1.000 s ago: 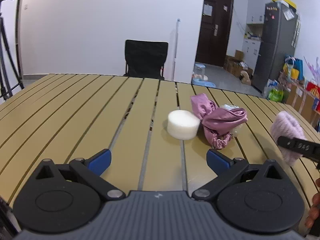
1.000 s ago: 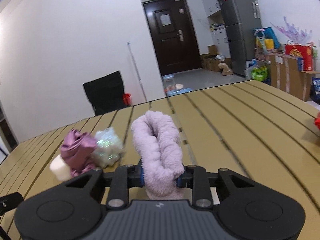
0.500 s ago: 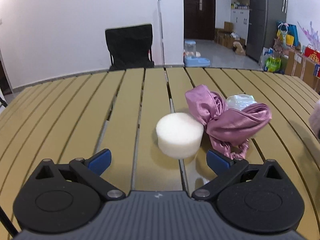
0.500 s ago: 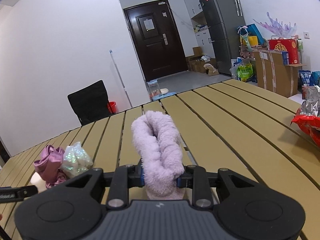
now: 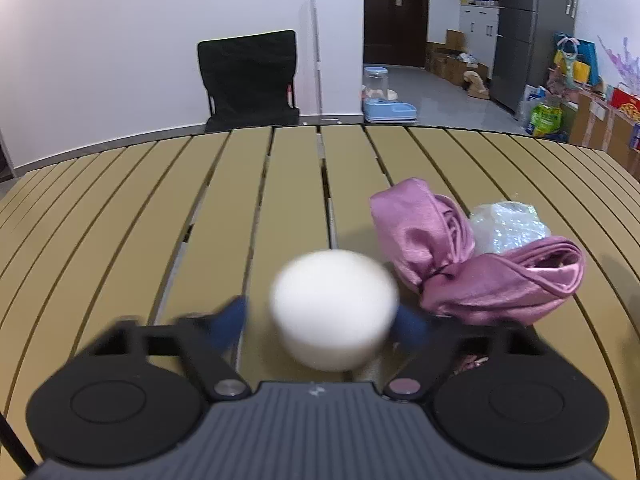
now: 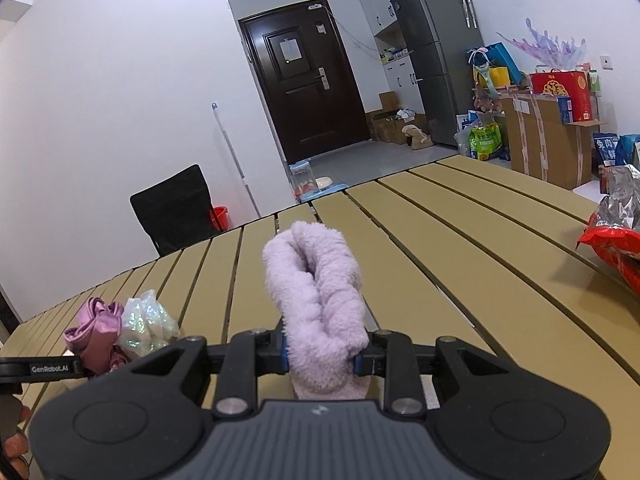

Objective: Collect trash
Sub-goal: 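Grasp the white foam cylinder with the left tool, then lift the slipper and foam cylinder off the table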

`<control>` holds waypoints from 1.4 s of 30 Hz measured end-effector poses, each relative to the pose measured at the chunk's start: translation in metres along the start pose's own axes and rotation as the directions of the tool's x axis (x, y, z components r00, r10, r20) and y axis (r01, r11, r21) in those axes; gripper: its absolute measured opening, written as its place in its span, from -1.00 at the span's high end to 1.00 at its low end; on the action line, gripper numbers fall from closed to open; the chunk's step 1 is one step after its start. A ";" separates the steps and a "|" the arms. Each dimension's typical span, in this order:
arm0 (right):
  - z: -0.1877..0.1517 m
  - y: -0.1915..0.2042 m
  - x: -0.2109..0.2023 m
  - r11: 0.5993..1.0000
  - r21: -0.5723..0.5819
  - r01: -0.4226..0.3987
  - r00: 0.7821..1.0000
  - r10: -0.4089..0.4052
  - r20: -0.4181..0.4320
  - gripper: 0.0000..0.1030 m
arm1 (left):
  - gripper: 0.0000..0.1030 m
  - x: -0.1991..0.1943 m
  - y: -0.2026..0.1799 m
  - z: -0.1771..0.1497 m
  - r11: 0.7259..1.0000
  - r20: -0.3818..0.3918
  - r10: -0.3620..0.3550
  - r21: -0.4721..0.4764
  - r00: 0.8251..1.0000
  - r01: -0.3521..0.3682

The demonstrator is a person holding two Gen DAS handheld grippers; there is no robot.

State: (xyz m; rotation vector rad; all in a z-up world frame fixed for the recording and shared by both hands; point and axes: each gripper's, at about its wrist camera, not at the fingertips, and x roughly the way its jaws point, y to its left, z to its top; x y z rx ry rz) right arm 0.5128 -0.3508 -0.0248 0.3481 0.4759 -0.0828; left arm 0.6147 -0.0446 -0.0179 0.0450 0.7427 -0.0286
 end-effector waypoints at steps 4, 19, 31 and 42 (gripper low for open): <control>-0.002 0.001 0.000 1.000 -0.006 -0.005 1.000 0.005 -0.006 0.50 | -0.11 -0.005 0.002 -0.002 1.000 0.013 0.009 -0.003 1.000 -0.009; -0.007 0.017 -0.019 0.996 -0.062 -0.070 0.997 0.069 -0.017 0.50 | -0.11 -0.060 0.007 -0.020 0.999 0.066 0.050 -0.006 0.997 -0.050; -0.025 0.039 -0.070 0.982 -0.116 -0.147 0.989 0.147 -0.007 0.50 | -0.11 -0.134 0.007 -0.050 0.999 0.119 0.034 -0.006 0.992 -0.033; -0.053 0.053 -0.138 0.965 -0.182 -0.190 0.979 0.199 0.033 0.50 | -0.11 -0.203 0.010 -0.094 0.999 0.160 -0.028 -0.026 0.987 0.033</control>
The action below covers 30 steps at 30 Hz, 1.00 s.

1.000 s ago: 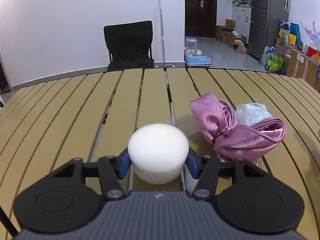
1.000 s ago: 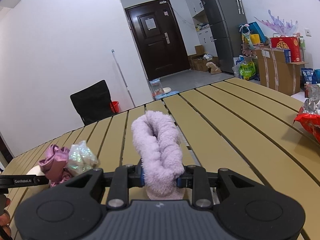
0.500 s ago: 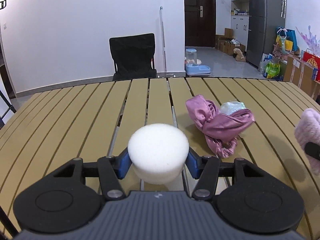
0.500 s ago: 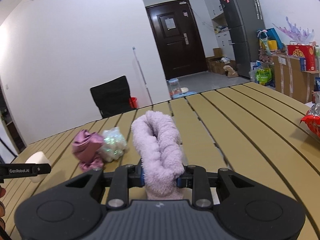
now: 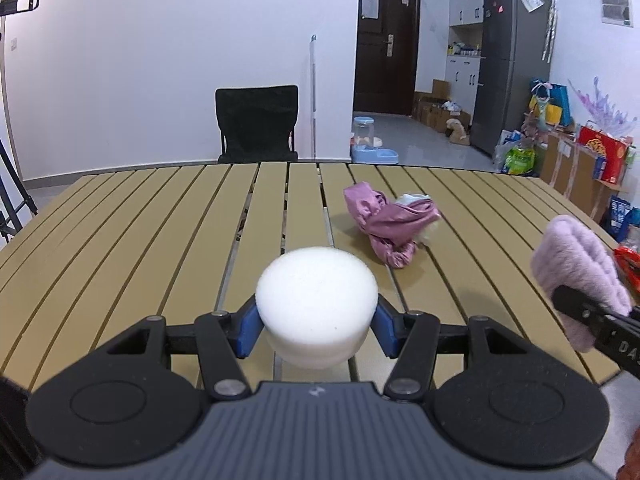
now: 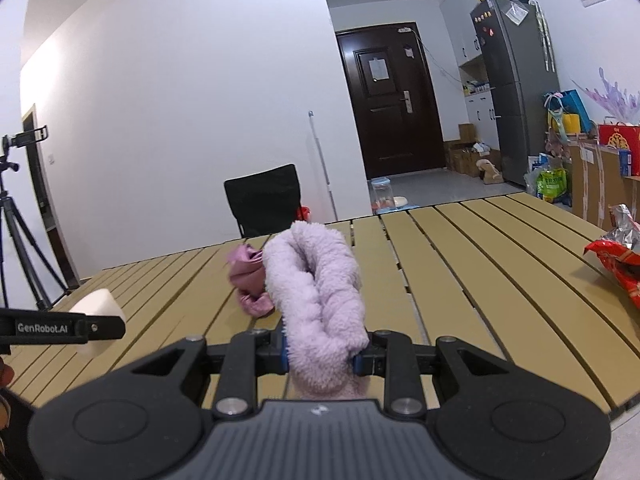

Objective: Collect trash
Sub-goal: 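Lift the slipper and foam cylinder off the table, then carry the slipper and foam cylinder down over the black bin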

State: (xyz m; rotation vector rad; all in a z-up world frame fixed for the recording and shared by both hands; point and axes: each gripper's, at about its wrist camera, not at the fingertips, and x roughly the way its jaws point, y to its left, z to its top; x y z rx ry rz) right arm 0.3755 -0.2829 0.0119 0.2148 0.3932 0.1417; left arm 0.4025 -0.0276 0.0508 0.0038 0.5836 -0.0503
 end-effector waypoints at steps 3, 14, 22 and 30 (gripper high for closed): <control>-0.007 0.005 -0.017 1.000 -0.004 -0.010 1.000 0.010 0.003 0.50 | -0.11 -0.020 -0.003 -0.008 1.000 0.015 -0.002 0.009 1.000 0.001; -0.037 0.011 -0.066 0.999 0.004 -0.032 0.999 0.032 -0.018 0.50 | -0.12 -0.075 -0.003 -0.042 1.000 0.024 -0.022 -0.003 0.999 0.022; -0.060 0.018 -0.094 0.999 -0.025 -0.046 0.998 0.044 -0.054 0.50 | -0.11 -0.098 0.002 -0.071 0.999 0.010 -0.028 -0.034 1.000 0.029; -0.091 0.030 -0.113 0.996 -0.068 -0.056 0.991 0.047 -0.126 0.50 | -0.11 -0.125 0.006 -0.102 0.998 0.004 -0.035 -0.044 0.999 0.035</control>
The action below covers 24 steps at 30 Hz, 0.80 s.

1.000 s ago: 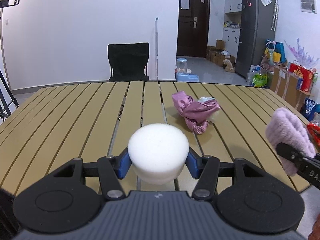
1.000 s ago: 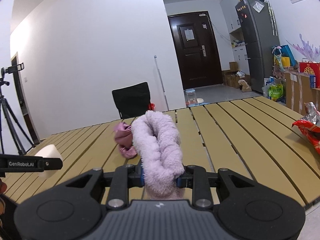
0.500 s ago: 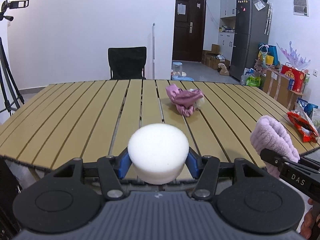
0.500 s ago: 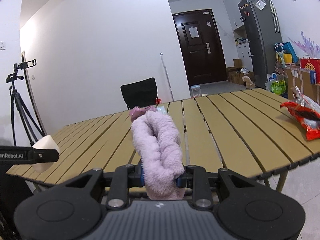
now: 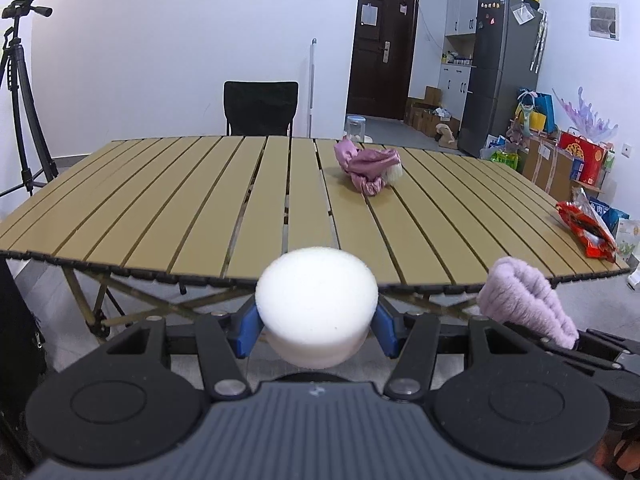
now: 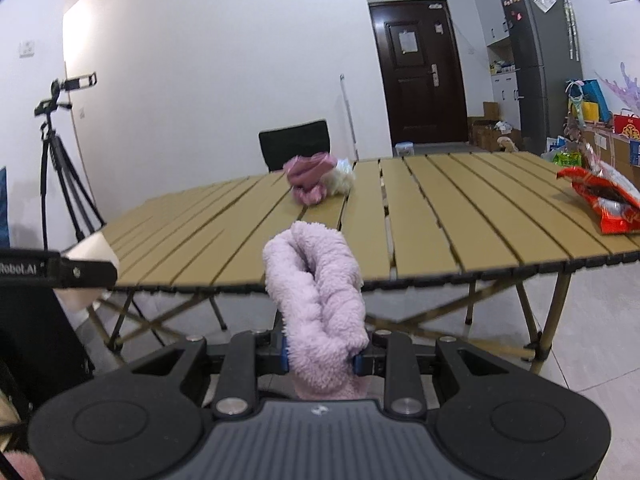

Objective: Collect trash
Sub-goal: 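Carry the slipper and foam cylinder down over the black bin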

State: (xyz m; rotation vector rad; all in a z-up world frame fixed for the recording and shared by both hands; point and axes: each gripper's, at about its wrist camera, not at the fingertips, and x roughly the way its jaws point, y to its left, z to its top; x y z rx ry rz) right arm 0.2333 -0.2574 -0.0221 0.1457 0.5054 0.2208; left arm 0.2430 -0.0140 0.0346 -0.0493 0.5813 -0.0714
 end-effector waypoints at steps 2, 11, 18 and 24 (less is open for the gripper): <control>-0.010 0.005 -0.003 1.000 -0.011 -0.002 1.000 0.002 -0.021 0.50 | -0.11 -0.003 0.001 -0.008 1.000 -0.009 -0.001 0.001 1.000 0.001; -0.044 0.020 -0.007 0.998 -0.059 -0.012 0.993 0.005 -0.117 0.50 | -0.11 -0.003 0.006 -0.047 1.000 -0.075 0.012 -0.005 0.997 -0.012; -0.065 0.028 0.001 0.995 -0.096 -0.013 0.983 -0.005 -0.184 0.50 | -0.11 0.005 0.015 -0.077 0.999 -0.135 0.028 -0.023 0.990 -0.032; -0.087 0.027 0.012 0.993 -0.121 -0.009 0.967 -0.022 -0.253 0.50 | -0.11 0.018 0.023 -0.099 0.998 -0.194 0.046 -0.038 0.980 -0.054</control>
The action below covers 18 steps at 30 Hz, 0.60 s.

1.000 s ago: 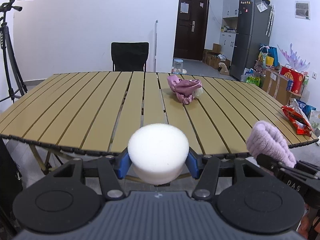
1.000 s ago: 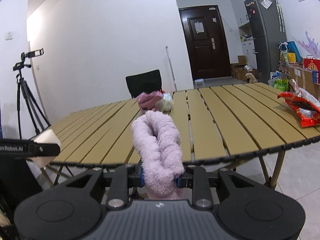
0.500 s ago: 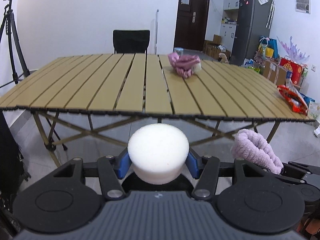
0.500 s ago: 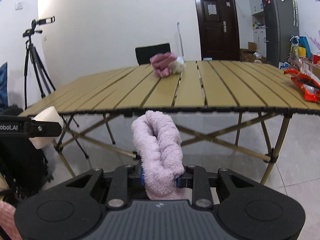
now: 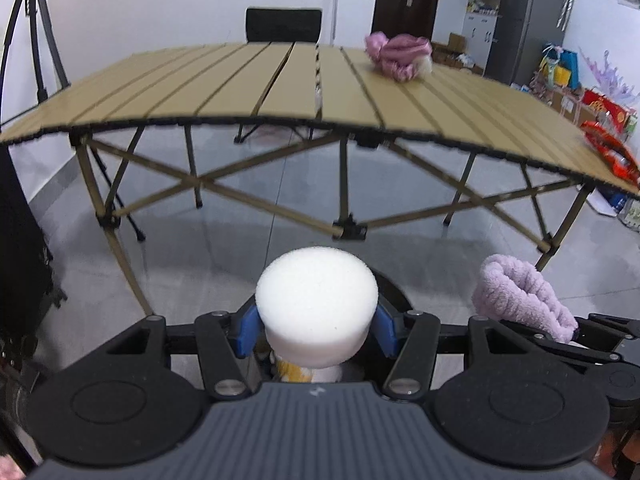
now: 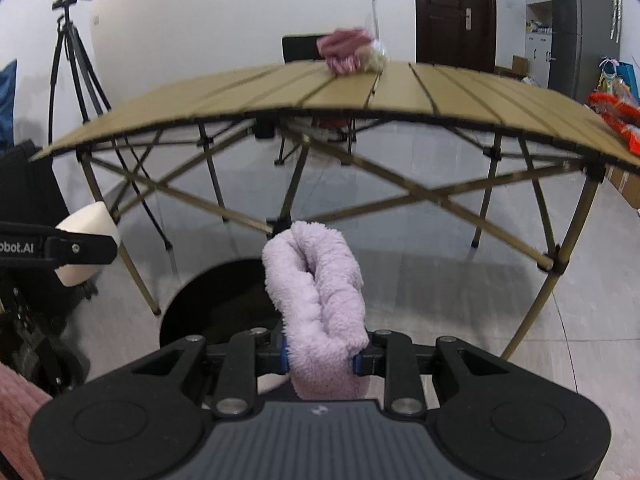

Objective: Collect trash
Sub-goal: 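Carry the slipper and foam cylinder down over the black bin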

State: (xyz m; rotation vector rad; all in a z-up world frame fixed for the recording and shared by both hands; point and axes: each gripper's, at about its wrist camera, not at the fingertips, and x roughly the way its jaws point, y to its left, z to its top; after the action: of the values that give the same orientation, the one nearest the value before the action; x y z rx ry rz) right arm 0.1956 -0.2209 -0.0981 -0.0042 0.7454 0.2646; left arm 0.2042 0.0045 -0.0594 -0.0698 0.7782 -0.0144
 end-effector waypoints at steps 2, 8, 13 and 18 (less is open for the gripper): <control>-0.006 0.000 0.006 1.000 -0.009 0.004 1.000 -0.004 -0.022 0.50 | -0.11 0.007 0.003 -0.007 1.000 -0.019 0.004 -0.004 1.000 -0.004; -0.022 -0.001 0.026 0.999 -0.028 0.022 0.996 -0.024 -0.090 0.50 | -0.11 0.029 0.013 -0.026 0.999 -0.082 0.032 -0.007 0.996 -0.032; -0.032 -0.002 0.042 0.998 -0.042 0.036 0.990 -0.041 -0.137 0.50 | -0.09 0.044 0.024 -0.036 0.999 -0.134 0.043 -0.016 0.990 -0.045; -0.037 -0.005 0.055 0.998 -0.040 0.048 0.984 -0.054 -0.171 0.50 | -0.09 0.056 0.030 -0.037 0.998 -0.176 0.043 -0.032 0.983 -0.049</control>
State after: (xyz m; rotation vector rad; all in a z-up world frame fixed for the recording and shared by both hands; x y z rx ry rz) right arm 0.2109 -0.2165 -0.1625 -0.0811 0.9109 0.2307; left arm 0.2180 0.0300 -0.1270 -0.0854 0.9566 0.0375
